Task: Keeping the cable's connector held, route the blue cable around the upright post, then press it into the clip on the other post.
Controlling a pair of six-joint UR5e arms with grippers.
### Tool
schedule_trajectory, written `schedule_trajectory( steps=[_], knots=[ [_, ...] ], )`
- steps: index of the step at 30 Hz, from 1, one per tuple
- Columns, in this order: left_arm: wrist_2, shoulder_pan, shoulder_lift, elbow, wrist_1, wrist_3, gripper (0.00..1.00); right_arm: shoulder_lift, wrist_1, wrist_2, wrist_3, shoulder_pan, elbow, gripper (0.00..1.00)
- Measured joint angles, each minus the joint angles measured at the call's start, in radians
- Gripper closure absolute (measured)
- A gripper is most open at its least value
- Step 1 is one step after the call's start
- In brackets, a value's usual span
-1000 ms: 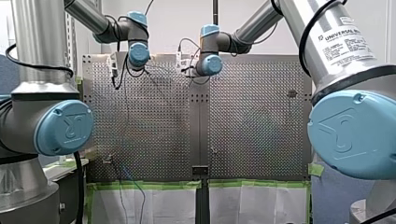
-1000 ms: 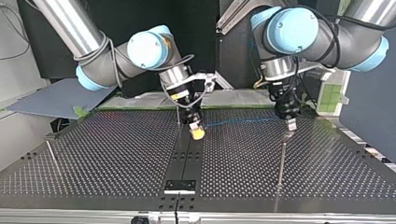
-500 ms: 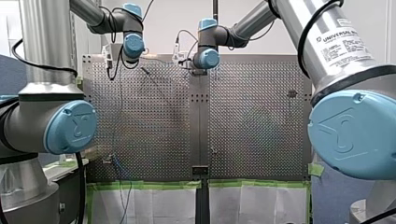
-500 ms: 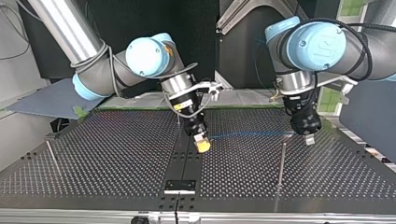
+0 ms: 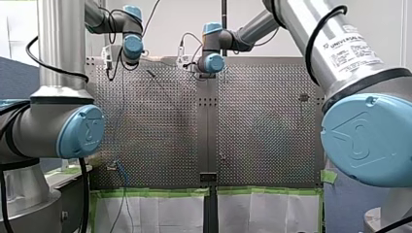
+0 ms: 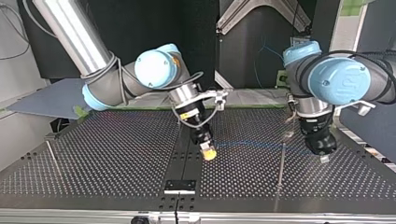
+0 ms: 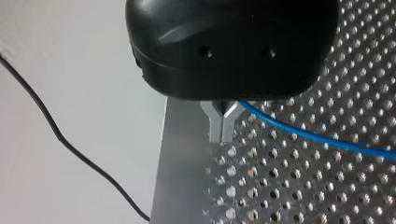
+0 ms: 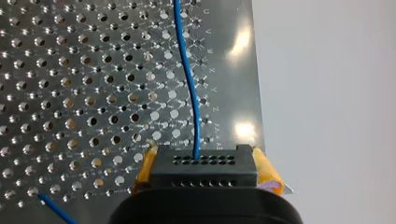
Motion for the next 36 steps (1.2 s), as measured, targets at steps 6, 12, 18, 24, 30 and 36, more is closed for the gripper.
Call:
schedule_trajectory(
  steps=[6,12,18,24,30,36],
  knots=[
    [0.054,0.045,-0.054,0.054,-0.016,-0.011,1.00,0.032,0.002,0.000,0.000,0.002,-0.051,1.00],
    [0.103,0.059,-0.103,0.104,-0.026,-0.013,1.00,0.058,0.002,0.008,0.000,0.000,-0.100,1.00],
    [0.138,0.071,-0.120,0.153,-0.026,-0.021,1.00,0.078,0.002,0.017,-0.003,-0.010,-0.152,1.00],
    [0.131,0.086,-0.121,0.166,-0.024,-0.043,1.00,0.101,0.007,0.026,-0.008,-0.012,-0.216,1.00],
    [0.116,0.090,-0.123,0.167,-0.028,-0.059,1.00,0.117,0.017,0.031,-0.017,-0.012,-0.272,1.00],
    [0.115,0.081,-0.158,0.167,-0.066,-0.062,1.00,0.133,0.035,0.037,-0.028,-0.012,-0.282,1.00]
  ],
)
